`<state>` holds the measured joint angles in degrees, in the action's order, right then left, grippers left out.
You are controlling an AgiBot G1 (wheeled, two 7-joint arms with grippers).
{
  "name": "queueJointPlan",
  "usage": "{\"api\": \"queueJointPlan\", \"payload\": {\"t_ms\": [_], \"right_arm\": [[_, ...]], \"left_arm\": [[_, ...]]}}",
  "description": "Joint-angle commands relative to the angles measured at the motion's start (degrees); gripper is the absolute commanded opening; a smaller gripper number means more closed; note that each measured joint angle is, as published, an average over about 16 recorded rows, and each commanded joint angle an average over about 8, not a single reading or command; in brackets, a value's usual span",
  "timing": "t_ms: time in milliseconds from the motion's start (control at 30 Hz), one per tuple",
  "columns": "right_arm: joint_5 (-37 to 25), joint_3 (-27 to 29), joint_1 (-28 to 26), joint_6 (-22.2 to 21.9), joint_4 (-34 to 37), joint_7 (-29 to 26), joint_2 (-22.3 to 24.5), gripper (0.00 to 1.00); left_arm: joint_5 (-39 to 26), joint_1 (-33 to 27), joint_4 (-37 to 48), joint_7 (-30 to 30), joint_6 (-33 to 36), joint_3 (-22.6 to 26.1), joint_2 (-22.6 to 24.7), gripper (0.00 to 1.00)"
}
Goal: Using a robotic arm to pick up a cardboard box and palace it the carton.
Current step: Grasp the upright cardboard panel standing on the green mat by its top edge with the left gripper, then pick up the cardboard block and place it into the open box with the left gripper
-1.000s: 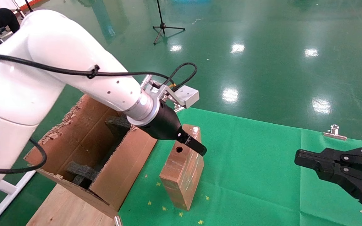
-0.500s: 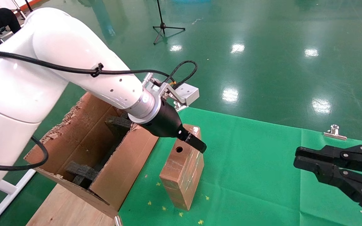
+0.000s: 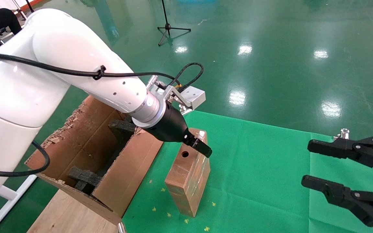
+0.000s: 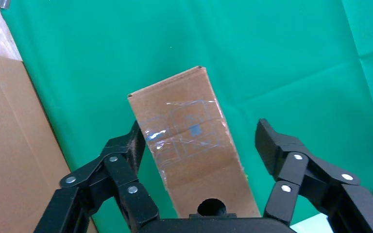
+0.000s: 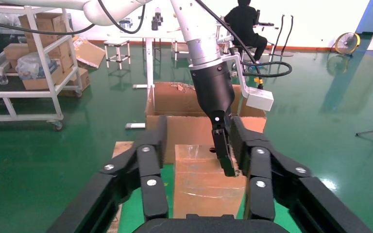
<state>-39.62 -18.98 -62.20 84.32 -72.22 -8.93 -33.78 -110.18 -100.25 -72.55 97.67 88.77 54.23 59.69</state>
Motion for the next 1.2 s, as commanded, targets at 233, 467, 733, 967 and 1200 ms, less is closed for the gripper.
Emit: {"api": "queueJointPlan", "payload": {"t_ms": [233,467,733,967,1200], "right_arm": [[0.0,0.0,0.0,0.0,0.0,0.0,0.0,1.0],[0.0,0.0,0.0,0.0,0.0,0.0,0.0,1.0],[0.0,0.0,0.0,0.0,0.01,0.0,0.0,1.0],[0.0,-0.01,-0.01,0.0,0.01,0.01,0.0,1.0],[0.01,-0.02,-0.01,0.0,0.01,0.01,0.0,1.0]], "left_arm": [[0.05,0.04,-0.03,-0.01,0.0,-0.07,-0.03,0.0],[0.06,0.06,-0.07,-0.03,-0.02,-0.1,-0.06,0.0],[1.96,-0.74,-1.12,-3.72,-1.06,-1.13,-1.04,0.0],[9.03,-6.13,-2.36,-18.71,-2.84,-6.88,-8.03,0.0],[10.92,-15.51,-0.09,-33.08,-1.25,-12.06,-18.08,0.0]]}}
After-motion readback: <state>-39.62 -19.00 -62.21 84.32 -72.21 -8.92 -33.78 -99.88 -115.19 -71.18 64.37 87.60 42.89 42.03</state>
